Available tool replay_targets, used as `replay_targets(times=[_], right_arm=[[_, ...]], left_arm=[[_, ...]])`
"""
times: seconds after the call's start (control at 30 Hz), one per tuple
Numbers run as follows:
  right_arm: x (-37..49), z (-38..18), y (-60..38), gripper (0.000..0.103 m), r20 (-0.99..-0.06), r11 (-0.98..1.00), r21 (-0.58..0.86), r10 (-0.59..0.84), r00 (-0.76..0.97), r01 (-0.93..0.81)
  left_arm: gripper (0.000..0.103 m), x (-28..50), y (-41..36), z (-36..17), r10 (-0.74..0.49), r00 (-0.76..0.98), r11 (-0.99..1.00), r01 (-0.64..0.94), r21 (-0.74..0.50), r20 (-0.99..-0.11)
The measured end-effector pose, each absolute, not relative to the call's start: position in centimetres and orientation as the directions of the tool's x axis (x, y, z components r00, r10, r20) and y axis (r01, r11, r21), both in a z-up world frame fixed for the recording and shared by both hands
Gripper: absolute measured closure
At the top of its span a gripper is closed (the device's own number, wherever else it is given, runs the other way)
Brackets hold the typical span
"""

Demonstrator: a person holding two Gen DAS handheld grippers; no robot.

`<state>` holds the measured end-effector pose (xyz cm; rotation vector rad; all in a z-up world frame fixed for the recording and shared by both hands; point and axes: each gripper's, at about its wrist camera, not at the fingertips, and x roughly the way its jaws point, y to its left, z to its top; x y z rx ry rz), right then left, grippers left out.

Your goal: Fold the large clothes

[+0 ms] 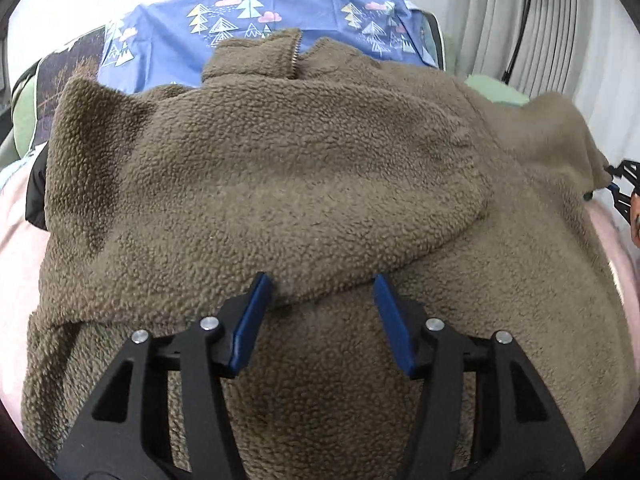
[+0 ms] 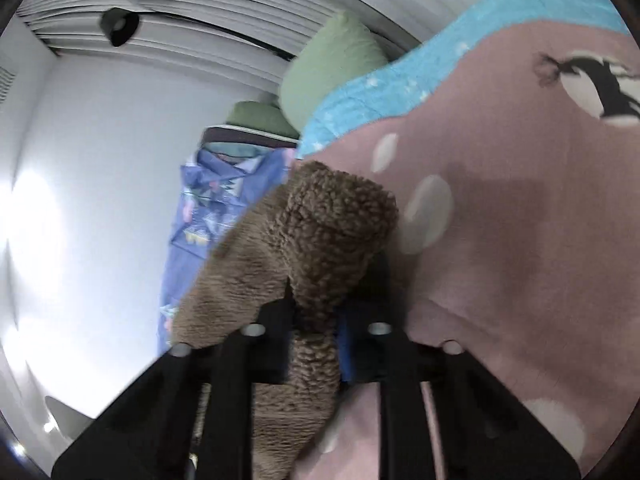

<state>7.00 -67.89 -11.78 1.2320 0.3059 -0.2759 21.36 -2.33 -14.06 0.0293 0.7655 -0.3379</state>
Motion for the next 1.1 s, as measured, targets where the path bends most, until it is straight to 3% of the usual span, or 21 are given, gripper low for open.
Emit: replay_targets(times=[0.27, 0.4, 0.53, 0.7, 0.8, 0.93, 1.1], right_arm=[[6.5, -0.2, -61.4, 0.091, -0.224, 0.556, 0.813, 0.021, 0.974, 0.175], [8.0, 6.6, -51.8, 0.091, -0.173, 0.745, 0.666, 0.128, 0.976, 0.021], [10.4, 10.4, -37.8, 0.091, -0.168, 0.853, 0.469, 0.343, 0.924, -0.231], [13.3, 6.4, -19.3, 0.091, -0.326, 0.811, 0.269, 0.584, 0.743, -0.519], [15.2, 0.9, -12.2, 0.088, -0.482, 0.804, 0.218, 0.582, 0.655, -0.554], [18.1, -7.5, -8.1, 0.085, -0.691, 0.807, 0.301, 0.552, 0.467, -0.509], [16.7, -10.0, -8.8, 0.079, -0.725, 0.829, 0.333, 0.529, 0.441, -0.449]], left_arm=[[0.047, 21.0, -0.3, -13.6, -0.344, 0.676, 0.938, 0.285, -0.199, -0.651], [0.047, 20.7, 1.9, -13.0, -0.378, 0.683, 0.925, 0.249, -0.288, -0.625], [0.047, 20.2, 4.2, -11.8, -0.405, 0.699, 0.908, 0.232, -0.348, -0.59], [0.035, 19.0, 8.7, -9.1, -0.433, 0.755, 0.882, 0.241, -0.405, -0.492], [0.028, 18.6, 11.5, -8.4, -0.447, 0.783, 0.86, 0.243, -0.449, -0.432], [0.021, 19.4, 14.7, -9.4, -0.57, 0.741, 0.744, 0.282, -0.606, -0.355], [0.02, 21.0, 14.0, -11.3, -0.552, 0.706, 0.772, 0.231, -0.592, -0.445]])
